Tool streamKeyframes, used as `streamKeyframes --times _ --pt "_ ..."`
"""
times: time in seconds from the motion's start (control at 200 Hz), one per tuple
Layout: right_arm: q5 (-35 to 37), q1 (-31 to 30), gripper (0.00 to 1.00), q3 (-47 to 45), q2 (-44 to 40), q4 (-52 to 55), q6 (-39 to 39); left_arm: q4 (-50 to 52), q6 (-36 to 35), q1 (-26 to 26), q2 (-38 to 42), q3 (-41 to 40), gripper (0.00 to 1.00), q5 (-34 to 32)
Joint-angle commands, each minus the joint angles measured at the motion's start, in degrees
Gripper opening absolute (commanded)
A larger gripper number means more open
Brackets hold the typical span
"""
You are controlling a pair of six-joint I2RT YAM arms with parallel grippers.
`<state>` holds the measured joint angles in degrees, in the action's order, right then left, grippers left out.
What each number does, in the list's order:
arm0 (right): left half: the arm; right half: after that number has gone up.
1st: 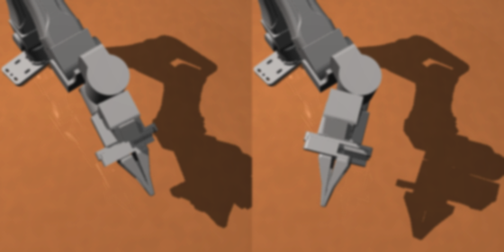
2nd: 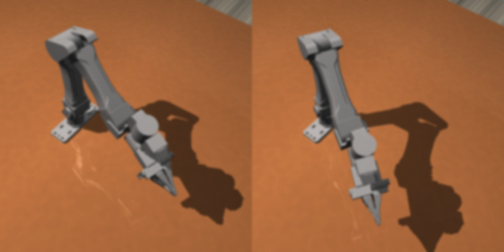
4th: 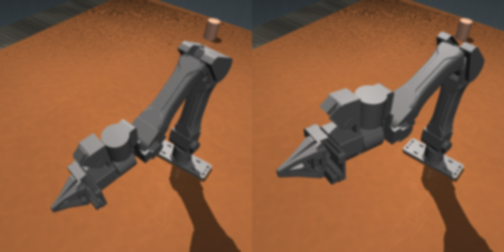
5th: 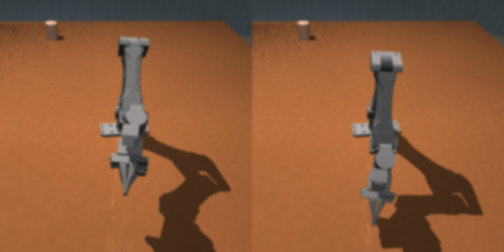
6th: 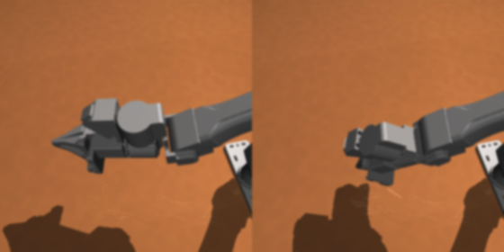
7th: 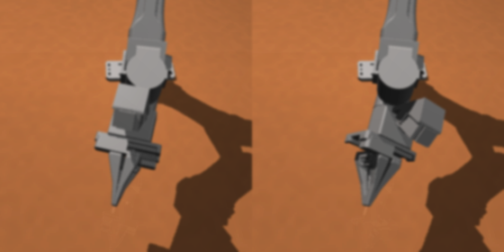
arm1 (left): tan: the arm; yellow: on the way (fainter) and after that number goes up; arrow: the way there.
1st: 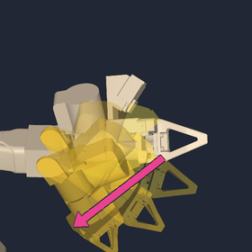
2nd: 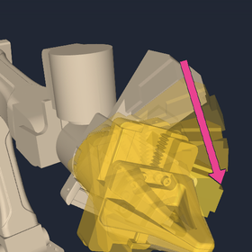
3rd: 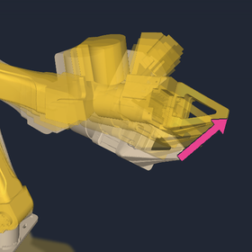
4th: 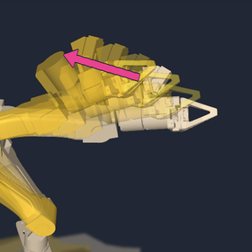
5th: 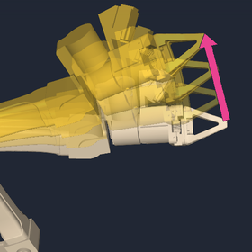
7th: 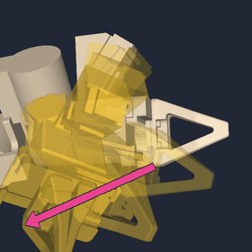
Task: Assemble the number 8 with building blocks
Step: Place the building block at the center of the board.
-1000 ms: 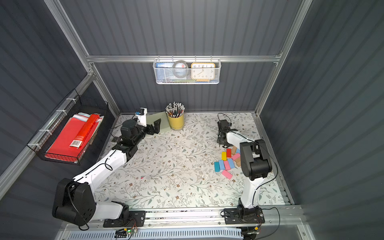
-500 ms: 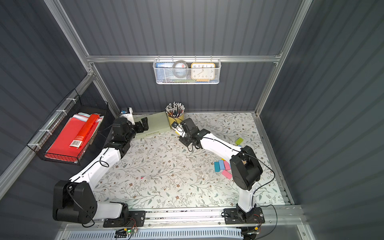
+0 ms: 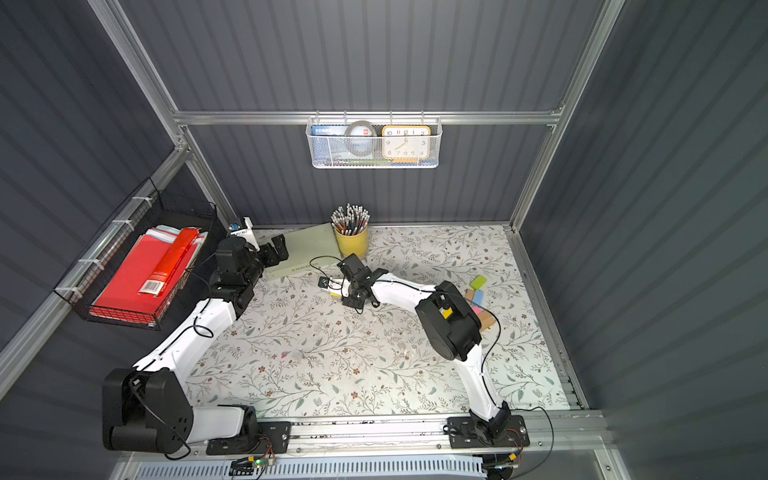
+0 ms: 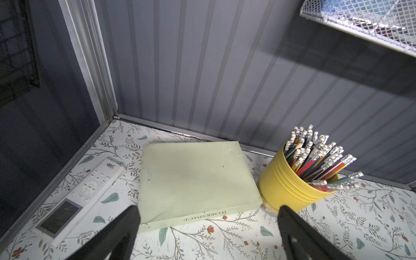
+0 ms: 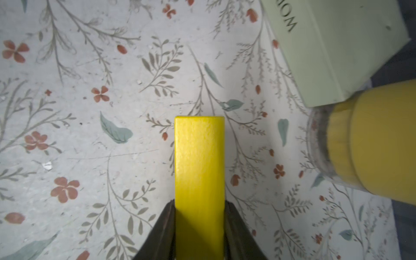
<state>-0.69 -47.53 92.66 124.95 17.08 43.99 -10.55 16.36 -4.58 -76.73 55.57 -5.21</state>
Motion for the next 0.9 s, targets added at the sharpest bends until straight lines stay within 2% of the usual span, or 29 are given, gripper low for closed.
streamKeyframes --times 0.0,0.09,0.43,0.51,0.565,0.64,0.895 --pt "-0.5 -0.8 0.29 0.7 0.2 -0.3 2.5 -0.2 0.6 -0.1 1.6 -0.8 0.99 -0.1" --pt "-1.3 -1.2 0.33 0.5 1.1 0.0 3.3 -0.3 0.6 -0.1 1.7 -0.9 0.99 -0.1" --pt "-0.3 -2.0 0.35 -1.6 3.3 -1.2 6.3 -0.5 0.5 -0.1 1.6 -1.2 1.0 0.3" --pt "-0.2 -2.0 0.44 -1.6 3.7 -1.5 7.0 -0.6 0.5 -0.1 1.6 -1.3 0.99 0.3" --pt "0.0 -2.0 0.55 -1.5 4.0 -1.9 7.2 -0.6 0.5 -0.1 1.8 -1.3 0.99 0.3" --pt "0.2 -2.0 0.61 -1.6 4.2 -2.4 7.6 -0.6 0.5 -0.1 1.8 -1.4 0.99 0.2" --pt "1.9 -1.9 0.64 -4.3 2.6 -7.2 7.6 -0.8 0.4 -0.1 1.9 -1.6 0.99 0.2"
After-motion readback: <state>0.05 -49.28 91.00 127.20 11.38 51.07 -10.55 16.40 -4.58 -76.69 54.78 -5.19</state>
